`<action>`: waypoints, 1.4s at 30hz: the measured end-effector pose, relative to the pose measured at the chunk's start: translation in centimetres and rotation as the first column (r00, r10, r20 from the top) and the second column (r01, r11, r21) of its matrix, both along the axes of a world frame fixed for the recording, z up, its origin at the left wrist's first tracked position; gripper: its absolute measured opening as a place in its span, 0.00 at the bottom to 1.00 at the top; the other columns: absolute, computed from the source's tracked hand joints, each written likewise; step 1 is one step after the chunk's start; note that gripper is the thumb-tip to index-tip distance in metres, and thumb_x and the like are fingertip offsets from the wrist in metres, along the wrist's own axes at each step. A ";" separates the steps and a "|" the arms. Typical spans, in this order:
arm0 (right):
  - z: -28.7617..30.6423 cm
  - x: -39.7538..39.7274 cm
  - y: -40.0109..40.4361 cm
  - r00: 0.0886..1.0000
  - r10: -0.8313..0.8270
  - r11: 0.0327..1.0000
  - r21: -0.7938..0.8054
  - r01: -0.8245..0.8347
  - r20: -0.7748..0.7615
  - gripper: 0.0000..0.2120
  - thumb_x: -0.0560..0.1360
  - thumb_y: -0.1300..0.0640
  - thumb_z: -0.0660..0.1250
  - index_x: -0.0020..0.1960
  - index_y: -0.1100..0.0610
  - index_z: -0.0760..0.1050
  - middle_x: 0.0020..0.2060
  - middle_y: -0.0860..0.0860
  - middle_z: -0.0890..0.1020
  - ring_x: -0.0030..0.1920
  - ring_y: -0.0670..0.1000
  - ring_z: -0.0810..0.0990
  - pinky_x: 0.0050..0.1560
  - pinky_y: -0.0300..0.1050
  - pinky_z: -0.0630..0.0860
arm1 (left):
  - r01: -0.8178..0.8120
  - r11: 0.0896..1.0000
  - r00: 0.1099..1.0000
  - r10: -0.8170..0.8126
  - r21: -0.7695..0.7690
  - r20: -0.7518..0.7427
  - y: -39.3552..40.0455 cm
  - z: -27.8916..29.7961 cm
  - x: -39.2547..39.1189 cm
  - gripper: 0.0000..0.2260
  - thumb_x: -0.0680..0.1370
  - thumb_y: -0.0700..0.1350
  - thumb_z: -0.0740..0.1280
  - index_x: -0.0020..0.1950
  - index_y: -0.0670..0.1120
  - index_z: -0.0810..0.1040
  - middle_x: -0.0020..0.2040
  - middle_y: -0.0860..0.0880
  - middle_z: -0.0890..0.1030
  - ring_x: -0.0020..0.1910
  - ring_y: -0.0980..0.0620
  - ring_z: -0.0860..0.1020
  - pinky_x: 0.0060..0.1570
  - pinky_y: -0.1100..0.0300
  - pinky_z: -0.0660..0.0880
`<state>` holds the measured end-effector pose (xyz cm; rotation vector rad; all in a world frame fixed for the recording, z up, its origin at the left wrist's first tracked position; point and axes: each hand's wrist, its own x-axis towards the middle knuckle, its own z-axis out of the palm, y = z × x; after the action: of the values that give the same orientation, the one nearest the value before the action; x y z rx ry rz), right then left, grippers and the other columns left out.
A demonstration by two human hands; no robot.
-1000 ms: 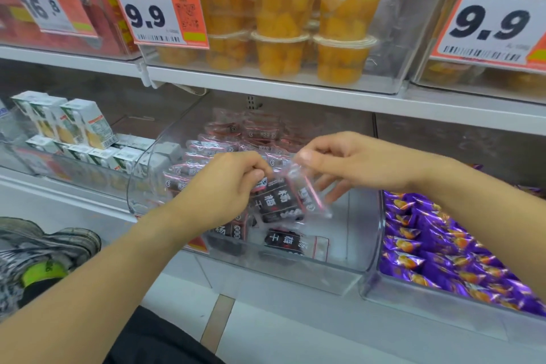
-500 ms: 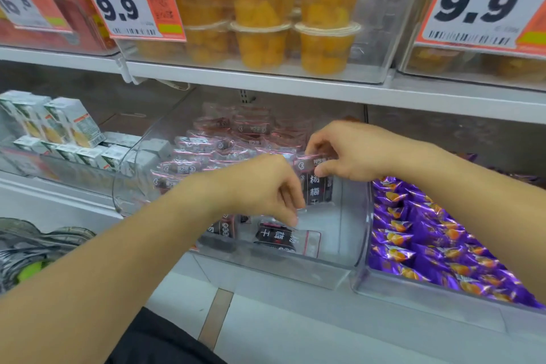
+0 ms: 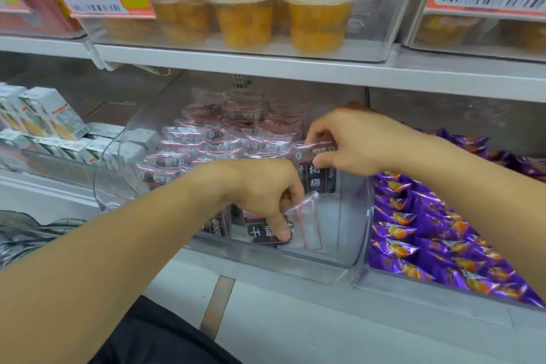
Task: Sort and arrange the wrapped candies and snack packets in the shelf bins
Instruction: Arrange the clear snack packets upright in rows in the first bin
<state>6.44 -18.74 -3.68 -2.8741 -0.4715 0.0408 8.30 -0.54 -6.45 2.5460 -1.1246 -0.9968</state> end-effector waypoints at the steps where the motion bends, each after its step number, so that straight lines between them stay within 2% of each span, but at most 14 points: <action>1: 0.2 -0.1 0.0 1.000 0.013 1.000 0.006 -0.013 -0.018 0.11 0.72 0.47 0.75 0.53 0.46 0.81 0.41 0.40 0.79 0.43 0.46 0.78 0.40 0.39 0.71 | -0.014 1.000 0.999 0.015 -0.018 0.039 0.6 0.7 -0.1 0.16 0.66 0.47 0.81 0.36 0.44 0.75 0.26 0.56 0.72 0.25 0.56 0.67 0.27 0.65 0.63; 5: 1.6 -0.7 0.2 0.988 0.080 0.996 0.037 -0.076 -0.130 0.09 0.69 0.47 0.77 0.47 0.48 0.81 0.35 0.42 0.82 0.37 0.41 0.80 0.38 0.39 0.74 | -0.106 0.990 0.970 0.124 -0.096 0.208 3.7 3.0 -0.6 0.12 0.65 0.48 0.82 0.40 0.52 0.79 0.37 0.55 0.81 0.35 0.59 0.79 0.38 0.62 0.76; 8: 2.4 -1.1 0.7 0.967 0.116 0.988 0.127 -0.088 -0.227 0.09 0.70 0.50 0.77 0.44 0.52 0.80 0.31 0.45 0.85 0.34 0.42 0.83 0.43 0.42 0.79 | -0.197 0.950 0.937 0.255 -0.242 0.238 6.0 3.9 -0.9 0.13 0.65 0.48 0.82 0.42 0.53 0.80 0.41 0.57 0.82 0.42 0.62 0.79 0.46 0.62 0.77; 12: 1.1 -0.6 3.2 0.989 0.131 0.985 0.122 -0.123 -0.068 0.13 0.68 0.46 0.78 0.44 0.53 0.79 0.31 0.45 0.84 0.34 0.41 0.82 0.44 0.42 0.79 | -0.221 0.944 0.854 0.309 -0.246 0.419 7.7 3.7 -1.6 0.12 0.67 0.55 0.79 0.44 0.54 0.81 0.42 0.58 0.82 0.44 0.62 0.78 0.49 0.61 0.76; 16: -0.6 -0.2 4.7 0.974 0.205 0.979 0.003 -0.205 -0.095 0.13 0.70 0.45 0.76 0.49 0.52 0.81 0.40 0.46 0.83 0.39 0.45 0.79 0.47 0.42 0.77 | -0.227 0.945 0.855 0.309 -0.235 0.417 8.2 2.8 -2.0 0.09 0.71 0.57 0.75 0.44 0.53 0.84 0.43 0.58 0.84 0.47 0.59 0.80 0.52 0.55 0.77; 19: -0.1 -0.3 4.4 0.975 0.173 0.980 0.128 -0.156 -0.137 0.06 0.76 0.51 0.71 0.47 0.54 0.82 0.35 0.47 0.85 0.34 0.41 0.82 0.44 0.36 0.77 | -0.223 0.937 0.831 0.327 -0.269 0.450 8.1 2.4 -1.8 0.10 0.71 0.58 0.75 0.46 0.53 0.85 0.44 0.58 0.84 0.47 0.57 0.80 0.52 0.55 0.77; 23: 0.2 -1.1 4.5 0.993 0.110 0.978 0.177 -0.114 0.032 0.18 0.79 0.41 0.63 0.44 0.55 0.81 0.34 0.48 0.84 0.35 0.44 0.80 0.38 0.33 0.72 | -0.228 0.920 0.781 0.369 -0.319 0.504 7.5 1.5 -1.5 0.13 0.72 0.58 0.74 0.50 0.52 0.84 0.44 0.55 0.84 0.45 0.54 0.80 0.49 0.55 0.77; 26: -0.7 -2.3 5.5 0.985 0.168 0.969 0.175 -0.174 0.048 0.24 0.68 0.30 0.68 0.50 0.50 0.78 0.41 0.43 0.81 0.42 0.44 0.79 0.45 0.42 0.76 | -0.212 0.875 0.759 0.428 -0.436 0.490 7.7 1.4 -2.0 0.13 0.74 0.56 0.72 0.52 0.51 0.83 0.46 0.54 0.84 0.47 0.55 0.80 0.51 0.55 0.77; 28: -1.5 -2.4 6.2 0.981 0.176 0.982 0.051 -0.180 0.076 0.25 0.66 0.32 0.73 0.51 0.50 0.74 0.44 0.45 0.78 0.44 0.48 0.77 0.45 0.48 0.76 | -0.210 0.839 0.772 0.457 -0.503 0.441 8.8 2.1 -3.0 0.17 0.73 0.59 0.72 0.56 0.51 0.82 0.51 0.56 0.82 0.51 0.58 0.78 0.55 0.59 0.75; 31: -1.3 -2.1 6.8 0.975 0.173 0.983 0.039 -0.180 0.141 0.13 0.70 0.46 0.76 0.43 0.50 0.73 0.40 0.45 0.77 0.41 0.48 0.76 0.46 0.51 0.77 | -0.205 0.912 0.811 0.361 -0.355 0.460 11.6 3.2 -4.2 0.23 0.68 0.67 0.71 0.57 0.57 0.79 0.52 0.60 0.77 0.51 0.62 0.74 0.51 0.66 0.70; 34: -1.1 -2.0 6.5 0.990 0.099 0.988 0.110 -0.110 0.104 0.06 0.71 0.55 0.75 0.39 0.51 0.78 0.36 0.44 0.81 0.39 0.44 0.78 0.48 0.49 0.79 | -0.236 0.945 0.815 0.319 -0.225 0.484 13.2 2.9 -4.3 0.14 0.70 0.62 0.74 0.51 0.58 0.80 0.47 0.61 0.78 0.46 0.63 0.75 0.43 0.73 0.66; 35: -1.2 -2.1 6.5 0.993 0.078 0.988 0.127 -0.088 0.083 0.06 0.70 0.54 0.75 0.41 0.51 0.78 0.38 0.44 0.81 0.41 0.44 0.79 0.49 0.48 0.79 | -0.245 0.946 0.811 0.319 -0.211 0.491 13.4 2.5 -4.1 0.11 0.72 0.59 0.74 0.50 0.57 0.81 0.46 0.61 0.79 0.45 0.62 0.76 0.41 0.74 0.66; 39: -2.3 -2.9 7.5 0.999 0.043 0.997 0.064 -0.043 -0.001 0.28 0.62 0.36 0.77 0.55 0.48 0.73 0.50 0.45 0.77 0.51 0.48 0.75 0.53 0.47 0.76 | -0.256 0.942 0.813 0.331 -0.216 0.480 13.3 1.3 -3.4 0.05 0.76 0.50 0.72 0.49 0.51 0.82 0.44 0.55 0.82 0.43 0.56 0.78 0.46 0.60 0.74; 42: -2.4 -2.7 8.1 0.999 0.008 1.000 0.027 -0.009 0.036 0.23 0.64 0.42 0.79 0.50 0.51 0.73 0.48 0.46 0.77 0.49 0.51 0.77 0.50 0.49 0.76 | -0.277 0.933 0.788 0.357 -0.229 0.502 13.9 1.9 -2.8 0.03 0.76 0.46 0.72 0.49 0.50 0.82 0.44 0.54 0.82 0.43 0.54 0.78 0.47 0.57 0.75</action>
<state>3.73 -10.62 -6.12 -2.8506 -0.4876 -0.0157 5.51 13.40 -4.52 2.8362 -0.7764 -0.1025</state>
